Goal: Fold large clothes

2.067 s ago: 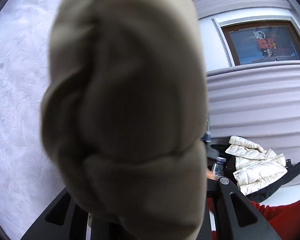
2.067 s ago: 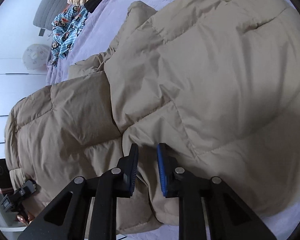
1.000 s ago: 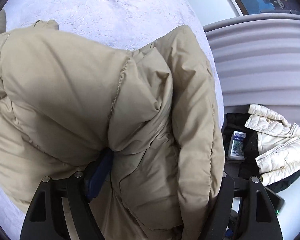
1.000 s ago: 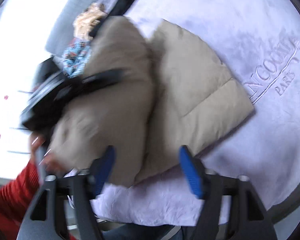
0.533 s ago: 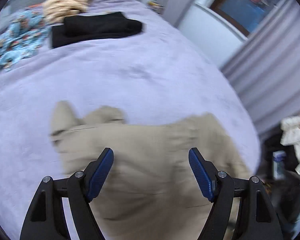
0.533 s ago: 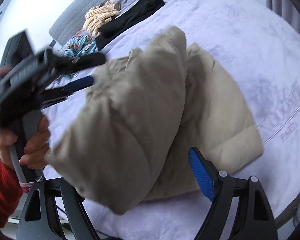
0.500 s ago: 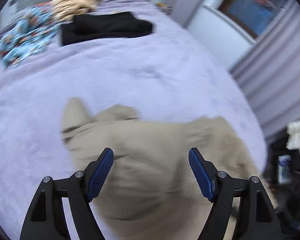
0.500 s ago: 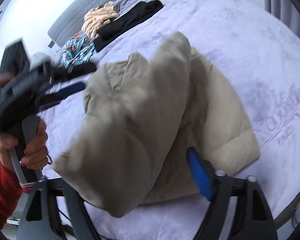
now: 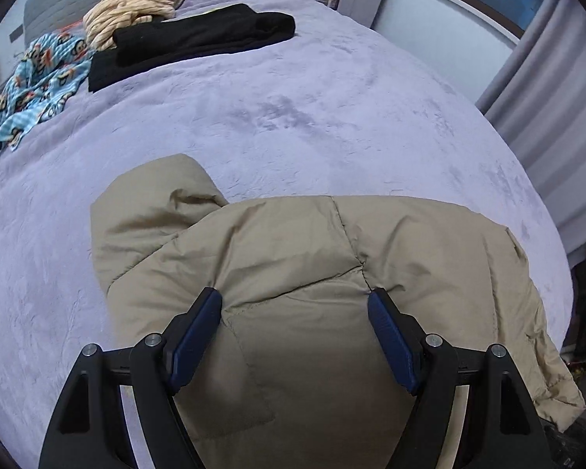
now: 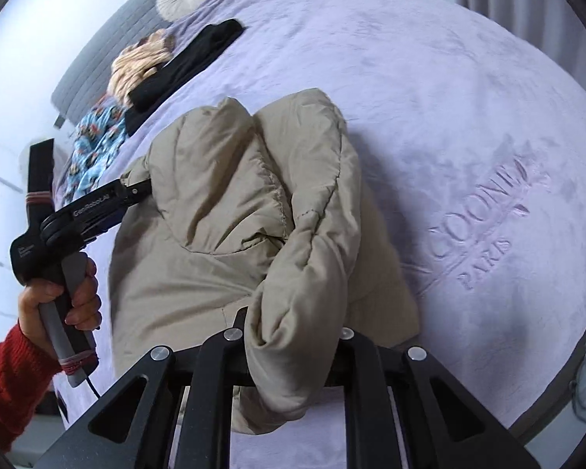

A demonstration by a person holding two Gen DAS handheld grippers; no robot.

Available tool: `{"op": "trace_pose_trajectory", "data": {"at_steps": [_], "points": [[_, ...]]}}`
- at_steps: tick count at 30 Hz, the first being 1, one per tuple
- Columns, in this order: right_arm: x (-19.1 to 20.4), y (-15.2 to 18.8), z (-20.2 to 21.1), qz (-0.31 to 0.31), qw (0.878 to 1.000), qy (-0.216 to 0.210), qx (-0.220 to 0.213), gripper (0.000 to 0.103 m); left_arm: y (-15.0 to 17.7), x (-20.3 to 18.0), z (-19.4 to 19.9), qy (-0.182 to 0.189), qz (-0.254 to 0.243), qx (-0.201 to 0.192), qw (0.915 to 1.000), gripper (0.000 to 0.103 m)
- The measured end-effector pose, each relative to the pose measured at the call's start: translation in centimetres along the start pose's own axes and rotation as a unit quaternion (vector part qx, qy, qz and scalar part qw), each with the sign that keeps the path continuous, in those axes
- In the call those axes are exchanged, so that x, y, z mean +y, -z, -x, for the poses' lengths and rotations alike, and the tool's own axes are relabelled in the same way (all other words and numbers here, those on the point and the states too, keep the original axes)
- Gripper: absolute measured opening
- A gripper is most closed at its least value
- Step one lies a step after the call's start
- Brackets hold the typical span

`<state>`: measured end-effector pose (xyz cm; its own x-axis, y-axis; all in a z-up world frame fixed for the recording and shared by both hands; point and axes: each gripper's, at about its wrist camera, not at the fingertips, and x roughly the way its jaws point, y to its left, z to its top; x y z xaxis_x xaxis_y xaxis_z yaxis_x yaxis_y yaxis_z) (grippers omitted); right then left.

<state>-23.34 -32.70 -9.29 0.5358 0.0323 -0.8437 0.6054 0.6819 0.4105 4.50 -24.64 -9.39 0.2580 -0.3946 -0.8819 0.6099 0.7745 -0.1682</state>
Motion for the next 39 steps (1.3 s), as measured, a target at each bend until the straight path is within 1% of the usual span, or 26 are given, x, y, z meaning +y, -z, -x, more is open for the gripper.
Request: {"op": "trace_pose_trajectory", "data": {"at_steps": [1,3,5,6,7,8,9,10,12,13,14,16,18,20,21,22,23,24,25,26,28,30,31,34,37,39], "points": [[-1.2,-0.4,-0.7,-0.012,1.000,-0.008,0.006,0.016,-0.1,-0.5,-0.5,-0.009,-0.002,0.003,1.0000,0.078],[-3.7,-0.9,-2.6,-0.050,0.998,-0.032,0.031,0.022,0.0,-1.2,-0.9,-0.022,-0.008,0.008,0.9997,0.078],[-6.0,-1.4,-3.5,-0.098,0.991,-0.062,0.070,0.037,0.1,-1.1,-1.0,-0.026,-0.008,0.009,0.9996,0.078],[-6.7,-1.7,-3.1,-0.108,0.989,-0.063,0.075,0.041,0.2,-1.0,-1.0,-0.025,-0.005,0.010,0.9996,0.078],[-7.1,-2.1,-2.0,-0.105,0.991,-0.052,0.073,0.046,0.2,-0.8,-1.1,-0.026,-0.002,0.012,0.9996,0.080],[-7.2,-2.5,-0.7,-0.093,0.993,-0.036,0.061,0.047,0.2,-0.7,-1.0,-0.029,0.003,0.013,0.9995,0.080],[-7.0,-2.9,0.6,-0.079,0.996,-0.025,0.042,0.047,0.2,-0.6,-1.1,-0.028,0.007,0.014,0.9995,0.080],[-6.9,-3.6,2.5,-0.061,0.998,-0.016,0.013,0.048,0.3,-0.5,-1.1,-0.028,0.010,0.012,0.9995,0.080],[-6.2,-5.1,4.4,-0.032,0.999,-0.017,-0.023,0.056,0.5,-0.5,-1.0,-0.032,0.009,0.008,0.9994,0.080],[-5.6,-6.2,4.7,-0.018,0.999,-0.032,-0.027,0.065,0.6,-0.5,-1.0,-0.035,0.009,0.007,0.9993,0.080],[-4.9,-7.3,4.3,-0.004,0.998,-0.053,-0.018,0.071,0.7,-0.5,-0.9,-0.038,0.009,0.007,0.9992,0.080],[-4.0,-9.1,2.0,0.012,0.996,-0.092,0.009,0.071,0.8,-0.5,-0.8,-0.042,0.013,0.006,0.9990,0.080],[-3.0,-10.9,-1.3,0.002,0.992,-0.122,0.032,0.071,0.8,-0.3,-0.7,-0.042,0.014,0.005,0.9990,0.080],[-2.5,-12.7,-5.1,-0.031,0.987,-0.146,0.056,0.071,0.9,-0.1,-0.5,-0.042,0.015,0.003,0.9990,0.080],[-2.3,-13.1,-6.6,-0.053,0.983,-0.163,0.068,0.071,1.0,0.0,-0.4,-0.043,0.017,0.002,0.9989,0.080],[-2.5,-13.6,-8.4,-0.084,0.976,-0.183,0.083,0.061,1.1,0.0,-0.3,-0.045,0.020,0.001,0.9988,0.080],[-2.6,-13.8,-9.7,-0.106,0.972,-0.189,0.091,0.024,1.2,0.0,-0.2,-0.047,0.021,0.000,0.9987,0.080],[-2.3,-13.8,-10.6,-0.116,0.970,-0.187,0.100,0.016,1.3,0.0,-0.2,-0.046,0.021,-0.002,0.9987,0.080],[-2.1,-13.8,-11.2,-0.117,0.973,-0.171,0.106,0.014,1.4,-0.2,-0.2,-0.046,0.017,-0.003,0.9988,0.080],[-2.0,-13.6,-11.2,-0.109,0.978,-0.145,0.102,0.011,1.4,-0.5,-0.2,-0.046,0.010,-0.003,0.9989,0.080],[-2.0,-12.8,-11.0,-0.080,0.987,-0.099,0.100,0.010,1.6,-1.2,-0.3,-0.052,-0.006,0.000,0.9986,0.080],[-2.1,-11.9,-11.4,-0.057,0.990,-0.067,0.109,0.006,1.7,-1.6,-0.1,-0.061,-0.017,0.005,0.9980,0.080],[-2.1,-11.5,-11.8,-0.050,0.990,-0.060,0.114,0.006,1.7,-1.5,0.1,-0.062,-0.016,0.011,0.9979,0.080],[-1.9,-11.4,-12.6,-0.041,0.991,-0.043,0.116,0.006,1.7,-0.8,1.3,-0.045,-0.004,0.029,0.9986,0.080],[-1.5,-11.3,-12.2,-0.035,0.993,-0.031,0.109,0.006,2.3,-0.1,2.6,-0.038,-0.001,0.045,0.9983,0.080],[-1.1,-11.0,-11.1,-0.032,0.994,-0.028,0.103,0.007,2.8,0.3,3.2,-0.036,0.000,0.053,0.9980,0.080]]}}
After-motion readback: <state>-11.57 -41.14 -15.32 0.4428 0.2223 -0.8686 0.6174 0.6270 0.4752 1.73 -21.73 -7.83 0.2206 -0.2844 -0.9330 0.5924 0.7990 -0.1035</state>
